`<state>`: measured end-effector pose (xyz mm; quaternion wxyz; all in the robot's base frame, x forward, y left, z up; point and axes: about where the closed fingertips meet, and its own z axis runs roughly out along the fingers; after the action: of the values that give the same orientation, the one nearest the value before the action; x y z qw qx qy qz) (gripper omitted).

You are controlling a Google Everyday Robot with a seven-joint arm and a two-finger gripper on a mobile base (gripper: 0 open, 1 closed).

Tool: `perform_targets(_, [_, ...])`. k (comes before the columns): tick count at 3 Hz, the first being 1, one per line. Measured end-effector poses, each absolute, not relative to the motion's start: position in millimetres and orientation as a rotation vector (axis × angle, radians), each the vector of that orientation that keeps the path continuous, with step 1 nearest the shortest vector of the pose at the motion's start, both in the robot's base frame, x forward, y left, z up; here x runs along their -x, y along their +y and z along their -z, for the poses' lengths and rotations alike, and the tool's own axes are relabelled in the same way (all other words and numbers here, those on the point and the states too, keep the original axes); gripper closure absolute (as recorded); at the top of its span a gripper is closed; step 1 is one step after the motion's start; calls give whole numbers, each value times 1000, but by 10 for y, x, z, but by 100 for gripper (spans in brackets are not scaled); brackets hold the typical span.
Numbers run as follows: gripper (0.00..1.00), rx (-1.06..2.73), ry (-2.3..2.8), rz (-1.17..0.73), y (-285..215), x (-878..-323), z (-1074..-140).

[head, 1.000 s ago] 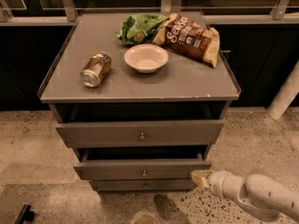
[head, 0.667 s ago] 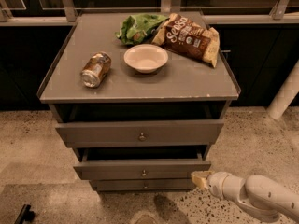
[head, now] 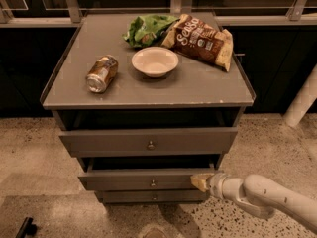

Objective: Close middle drawer

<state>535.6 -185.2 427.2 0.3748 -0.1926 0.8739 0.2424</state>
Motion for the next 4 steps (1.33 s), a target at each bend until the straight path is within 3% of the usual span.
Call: perform_targets(4, [100,490,2209,-588,-1664,-5739,-4206])
